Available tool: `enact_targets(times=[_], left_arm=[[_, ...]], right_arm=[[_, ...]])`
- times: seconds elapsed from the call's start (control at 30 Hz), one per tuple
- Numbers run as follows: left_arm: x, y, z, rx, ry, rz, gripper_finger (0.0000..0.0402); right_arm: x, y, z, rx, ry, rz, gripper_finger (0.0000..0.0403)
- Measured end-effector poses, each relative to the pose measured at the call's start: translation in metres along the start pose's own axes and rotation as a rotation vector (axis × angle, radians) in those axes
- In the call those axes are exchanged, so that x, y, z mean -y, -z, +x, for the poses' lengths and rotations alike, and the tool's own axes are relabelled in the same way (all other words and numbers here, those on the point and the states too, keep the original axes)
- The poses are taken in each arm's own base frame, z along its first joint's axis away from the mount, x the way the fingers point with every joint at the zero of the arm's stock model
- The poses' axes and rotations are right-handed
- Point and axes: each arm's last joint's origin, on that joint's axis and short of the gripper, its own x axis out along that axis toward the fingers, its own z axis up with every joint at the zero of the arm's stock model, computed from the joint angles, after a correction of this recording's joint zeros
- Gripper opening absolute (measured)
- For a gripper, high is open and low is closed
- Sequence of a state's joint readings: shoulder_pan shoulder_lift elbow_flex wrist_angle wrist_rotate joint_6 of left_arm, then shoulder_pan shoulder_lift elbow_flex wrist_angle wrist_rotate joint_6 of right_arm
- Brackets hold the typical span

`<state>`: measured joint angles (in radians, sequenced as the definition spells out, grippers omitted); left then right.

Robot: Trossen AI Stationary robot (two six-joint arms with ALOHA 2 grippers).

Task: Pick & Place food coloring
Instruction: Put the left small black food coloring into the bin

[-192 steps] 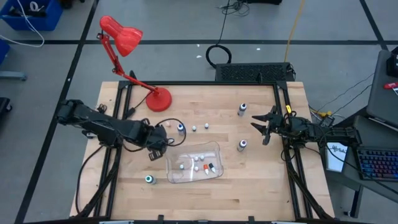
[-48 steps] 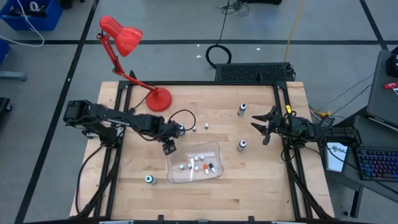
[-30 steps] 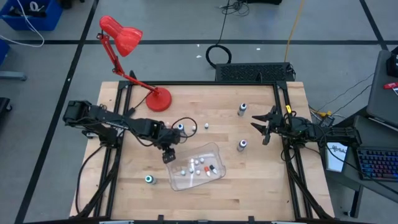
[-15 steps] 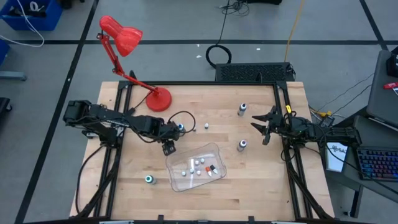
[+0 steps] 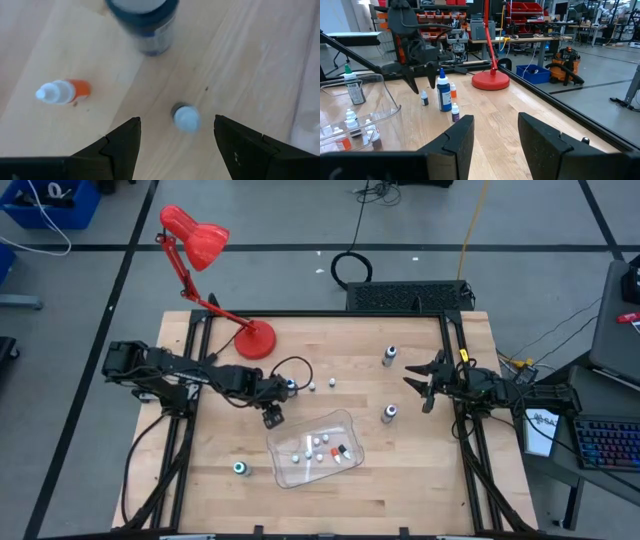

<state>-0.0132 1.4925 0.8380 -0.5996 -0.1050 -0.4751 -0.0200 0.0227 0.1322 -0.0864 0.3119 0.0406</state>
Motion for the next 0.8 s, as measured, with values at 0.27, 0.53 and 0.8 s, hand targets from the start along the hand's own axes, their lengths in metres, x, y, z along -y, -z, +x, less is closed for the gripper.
enact_targets(times=[0.27,0.53,0.8], left_arm=[[0.0,0.0,0.0,0.004,0.002,0.001,0.0252],[0.001,-0.001,0.009,-0.014,-0.008,-0.003,0.0252],[0.002,0.001,0.023,-0.059,-0.03,0.009,0.0253]], right_arm=[[0.0,0.0,0.0,0.0,0.0,0.0,0.0141],[0.0,0.0,0.0,0.0,0.0,0.0,0.0141],[0.0,0.0,0.0,0.002,0.0,0.001,0.0141]])
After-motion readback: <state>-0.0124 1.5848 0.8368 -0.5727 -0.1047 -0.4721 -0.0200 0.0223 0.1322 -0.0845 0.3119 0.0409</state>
